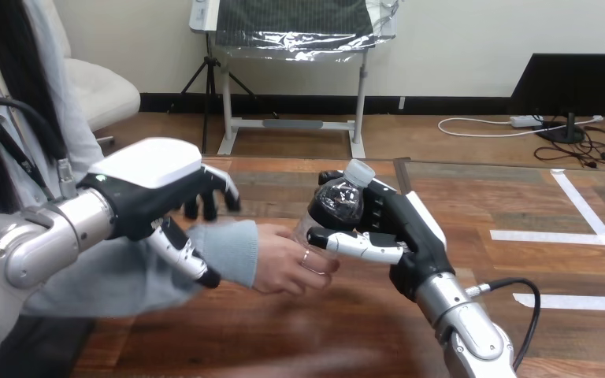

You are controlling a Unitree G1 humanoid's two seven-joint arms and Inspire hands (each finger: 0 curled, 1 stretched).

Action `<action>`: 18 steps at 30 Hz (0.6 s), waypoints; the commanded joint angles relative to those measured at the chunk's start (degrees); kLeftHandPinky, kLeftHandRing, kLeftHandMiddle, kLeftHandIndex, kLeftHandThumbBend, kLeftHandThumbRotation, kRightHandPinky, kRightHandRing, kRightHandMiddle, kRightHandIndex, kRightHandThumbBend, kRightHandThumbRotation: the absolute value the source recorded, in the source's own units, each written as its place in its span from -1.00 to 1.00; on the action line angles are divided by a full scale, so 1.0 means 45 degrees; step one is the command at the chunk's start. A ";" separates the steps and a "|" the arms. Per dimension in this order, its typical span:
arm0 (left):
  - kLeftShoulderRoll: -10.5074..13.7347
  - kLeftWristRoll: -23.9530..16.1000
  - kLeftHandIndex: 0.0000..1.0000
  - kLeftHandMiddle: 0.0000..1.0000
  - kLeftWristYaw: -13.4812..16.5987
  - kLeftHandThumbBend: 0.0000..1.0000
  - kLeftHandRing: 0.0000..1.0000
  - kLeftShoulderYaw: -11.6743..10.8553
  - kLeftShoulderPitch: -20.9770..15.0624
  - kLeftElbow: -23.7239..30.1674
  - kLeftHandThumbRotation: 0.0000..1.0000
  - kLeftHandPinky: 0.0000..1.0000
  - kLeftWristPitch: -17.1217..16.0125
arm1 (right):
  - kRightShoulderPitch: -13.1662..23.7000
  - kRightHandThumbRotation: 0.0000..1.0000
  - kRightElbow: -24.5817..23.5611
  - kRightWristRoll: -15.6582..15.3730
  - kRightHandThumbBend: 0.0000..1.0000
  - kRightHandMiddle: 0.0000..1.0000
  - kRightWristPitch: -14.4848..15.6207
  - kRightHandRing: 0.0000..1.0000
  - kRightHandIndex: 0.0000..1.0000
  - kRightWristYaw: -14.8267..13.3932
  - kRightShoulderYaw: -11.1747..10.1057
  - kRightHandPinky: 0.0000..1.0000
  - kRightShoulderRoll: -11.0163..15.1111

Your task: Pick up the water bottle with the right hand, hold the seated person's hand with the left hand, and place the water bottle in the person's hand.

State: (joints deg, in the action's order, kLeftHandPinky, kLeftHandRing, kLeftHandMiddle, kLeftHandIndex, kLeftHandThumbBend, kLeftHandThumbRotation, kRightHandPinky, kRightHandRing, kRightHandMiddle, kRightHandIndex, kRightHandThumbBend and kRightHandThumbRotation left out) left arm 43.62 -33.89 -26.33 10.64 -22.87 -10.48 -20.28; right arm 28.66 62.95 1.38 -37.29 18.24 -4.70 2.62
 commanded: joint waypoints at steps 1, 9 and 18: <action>0.0199 0.0103 0.85 0.76 0.0407 1.00 0.67 -0.0404 -0.0021 0.0464 -0.15 0.61 0.0049 | 0.1261 -0.26 -0.0490 -0.0097 0.99 0.78 -0.0286 0.90 0.83 -0.0181 0.0054 0.98 0.0262; 0.0256 0.0127 0.96 0.89 0.0438 1.00 0.83 -0.0460 0.0224 0.0618 -0.06 0.76 0.0226 | 0.1267 0.09 -0.0460 -0.0486 1.00 0.90 -0.0425 0.99 0.97 -0.0342 0.0196 1.00 0.0441; 0.0439 -0.0105 1.00 0.98 0.0618 1.00 0.95 -0.0430 0.0448 0.0691 0.03 0.85 0.0151 | 0.1271 0.37 -0.0413 -0.0812 1.00 0.98 -0.0508 1.00 1.00 -0.0488 0.0318 1.00 0.0600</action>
State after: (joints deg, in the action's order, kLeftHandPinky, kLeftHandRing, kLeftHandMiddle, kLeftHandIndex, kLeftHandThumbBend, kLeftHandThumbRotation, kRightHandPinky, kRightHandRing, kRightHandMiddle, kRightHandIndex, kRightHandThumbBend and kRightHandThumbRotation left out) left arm 44.24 -34.01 -25.19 10.20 -20.21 -9.62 -19.52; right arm 28.78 62.95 -1.97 -37.41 16.71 -3.54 3.67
